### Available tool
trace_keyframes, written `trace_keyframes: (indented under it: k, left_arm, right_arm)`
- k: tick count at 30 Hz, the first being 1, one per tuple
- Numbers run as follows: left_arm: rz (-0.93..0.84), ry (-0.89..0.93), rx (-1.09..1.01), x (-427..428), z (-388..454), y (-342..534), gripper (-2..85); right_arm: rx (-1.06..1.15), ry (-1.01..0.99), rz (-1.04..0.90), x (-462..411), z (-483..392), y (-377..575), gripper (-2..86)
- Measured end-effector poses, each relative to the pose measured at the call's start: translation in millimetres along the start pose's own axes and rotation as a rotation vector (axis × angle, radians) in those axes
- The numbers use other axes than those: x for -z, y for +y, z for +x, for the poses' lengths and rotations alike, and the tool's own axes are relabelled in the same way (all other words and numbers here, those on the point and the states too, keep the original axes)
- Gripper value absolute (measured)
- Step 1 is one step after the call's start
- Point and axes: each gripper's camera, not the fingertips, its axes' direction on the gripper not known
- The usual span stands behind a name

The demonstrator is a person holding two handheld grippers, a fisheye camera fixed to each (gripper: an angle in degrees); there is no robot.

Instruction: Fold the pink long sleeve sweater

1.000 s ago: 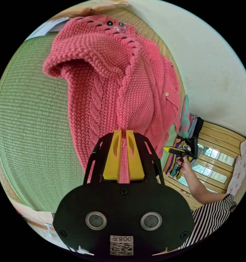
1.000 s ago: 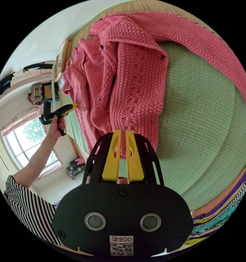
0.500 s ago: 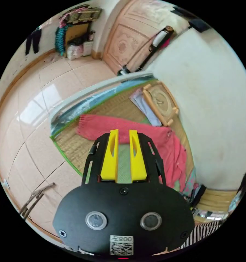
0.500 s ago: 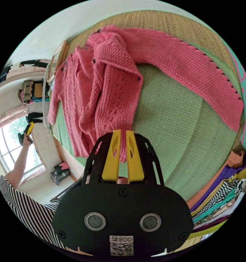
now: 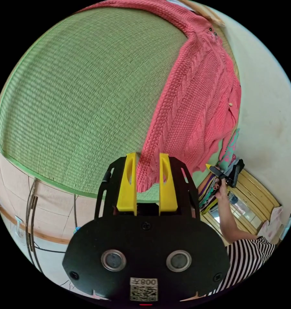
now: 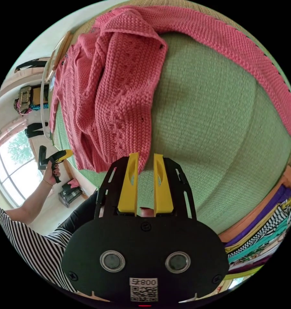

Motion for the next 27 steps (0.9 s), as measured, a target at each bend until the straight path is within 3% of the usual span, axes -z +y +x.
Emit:
trace_keyframes:
  k: [5, 12, 17, 22, 27]
  left_arm:
    - [0.005, -0.107, -0.045, -8, -4, 2, 6.3]
    - [-0.102, -0.093, -0.128, -23, -19, 3, 2.7]
    - [-0.139, -0.143, -0.153, -18, -41, 17, 2.2]
    - [-0.143, -0.213, -0.098, -10, -78, 30, 2.3]
    - [-0.054, -0.235, -0.077, -5, -90, 28, 2.9]
  right_arm:
    - [-0.023, 0.005, 0.019, -9, 7, 2, 7.1]
    - [0.0, -0.075, 0.001, -18, 10, 9, 1.8]
    - [0.051, -0.037, -0.132, -33, 15, 40, 1.0]
    - [0.004, -0.121, -0.198, -50, 26, 83, 1.0]
    - [-0.126, -0.266, -0.063, -31, 49, 102, 1.4]
